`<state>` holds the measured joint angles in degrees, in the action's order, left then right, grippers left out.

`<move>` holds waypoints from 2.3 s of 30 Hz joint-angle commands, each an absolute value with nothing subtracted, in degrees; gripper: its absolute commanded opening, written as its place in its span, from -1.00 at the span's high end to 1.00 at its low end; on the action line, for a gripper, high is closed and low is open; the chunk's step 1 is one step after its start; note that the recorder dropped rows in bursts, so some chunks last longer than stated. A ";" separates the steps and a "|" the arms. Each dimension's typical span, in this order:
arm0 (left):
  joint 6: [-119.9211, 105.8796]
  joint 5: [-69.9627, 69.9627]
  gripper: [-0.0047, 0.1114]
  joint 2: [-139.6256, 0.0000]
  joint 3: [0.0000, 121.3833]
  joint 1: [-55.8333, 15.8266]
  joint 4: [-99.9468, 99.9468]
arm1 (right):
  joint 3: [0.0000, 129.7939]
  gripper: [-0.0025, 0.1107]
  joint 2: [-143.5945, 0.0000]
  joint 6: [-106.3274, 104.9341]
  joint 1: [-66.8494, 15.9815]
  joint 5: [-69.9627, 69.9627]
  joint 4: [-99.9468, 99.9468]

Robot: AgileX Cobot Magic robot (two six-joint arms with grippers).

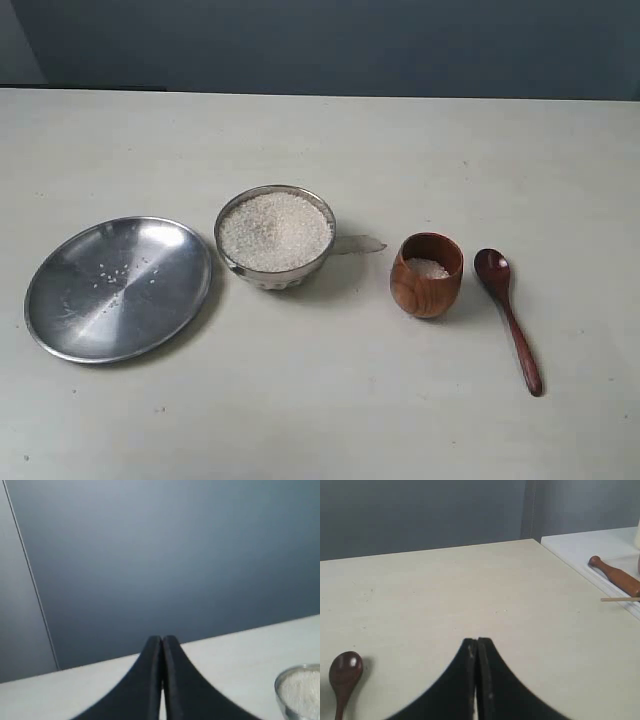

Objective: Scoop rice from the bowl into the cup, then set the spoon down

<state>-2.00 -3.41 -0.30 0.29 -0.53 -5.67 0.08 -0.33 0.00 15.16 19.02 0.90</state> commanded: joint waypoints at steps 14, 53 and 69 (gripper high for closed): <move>32.23 -29.76 0.91 0.00 1.42 -0.12 -0.42 | 0.00 0.97 0.00 0.00 15.32 18.28 0.71; 2.50 30.83 0.91 -27.06 30.78 -1.30 2.36 | 0.00 0.97 0.00 0.00 15.32 12.48 -0.57; 2.49 30.83 0.91 -27.06 30.78 -1.30 0.42 | 0.00 0.97 0.00 0.89 14.43 -18.23 9.04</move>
